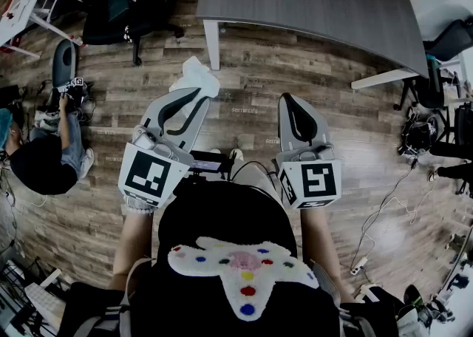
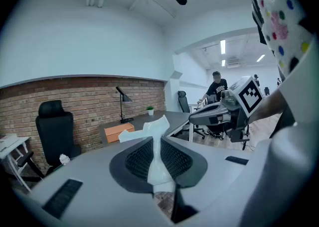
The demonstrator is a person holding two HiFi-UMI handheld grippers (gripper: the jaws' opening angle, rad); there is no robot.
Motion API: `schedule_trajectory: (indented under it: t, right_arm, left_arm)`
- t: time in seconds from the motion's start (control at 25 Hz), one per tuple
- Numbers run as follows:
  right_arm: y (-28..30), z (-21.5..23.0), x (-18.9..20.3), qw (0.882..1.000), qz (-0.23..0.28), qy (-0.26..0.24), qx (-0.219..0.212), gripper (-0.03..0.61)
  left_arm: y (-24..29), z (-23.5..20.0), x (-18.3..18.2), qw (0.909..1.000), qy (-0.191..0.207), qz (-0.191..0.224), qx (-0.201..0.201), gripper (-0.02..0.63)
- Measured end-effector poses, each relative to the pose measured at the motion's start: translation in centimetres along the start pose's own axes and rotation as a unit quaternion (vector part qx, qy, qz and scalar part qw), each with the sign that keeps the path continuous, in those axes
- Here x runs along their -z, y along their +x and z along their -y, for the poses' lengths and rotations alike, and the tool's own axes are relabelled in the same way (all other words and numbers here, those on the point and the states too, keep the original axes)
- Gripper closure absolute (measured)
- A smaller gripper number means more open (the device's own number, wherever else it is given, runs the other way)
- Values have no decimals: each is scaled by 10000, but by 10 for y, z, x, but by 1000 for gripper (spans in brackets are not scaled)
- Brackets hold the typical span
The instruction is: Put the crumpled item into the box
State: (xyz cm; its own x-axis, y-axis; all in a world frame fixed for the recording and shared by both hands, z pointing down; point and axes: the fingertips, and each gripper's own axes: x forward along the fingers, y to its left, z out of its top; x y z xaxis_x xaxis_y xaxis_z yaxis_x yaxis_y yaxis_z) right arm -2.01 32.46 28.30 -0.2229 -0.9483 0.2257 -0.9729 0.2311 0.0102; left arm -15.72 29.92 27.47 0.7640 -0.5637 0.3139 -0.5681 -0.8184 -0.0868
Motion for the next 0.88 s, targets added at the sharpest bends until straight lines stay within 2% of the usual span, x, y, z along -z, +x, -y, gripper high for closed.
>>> schedule_trajectory:
  t: [0.36, 0.6, 0.88]
  right_arm:
    - [0, 5, 4, 10000, -10, -26, -34, 571]
    - [0, 9, 7, 9995, -9, 254, -182, 571]
    - [-10, 23, 10, 9996, -56, -11, -286, 571]
  left_arm:
    - [4, 2, 0, 10000, -41, 19, -54, 568]
    - [9, 6, -7, 9998, -112, 22, -140, 568]
    - [11, 19, -16, 9989, -161, 122, -414, 568]
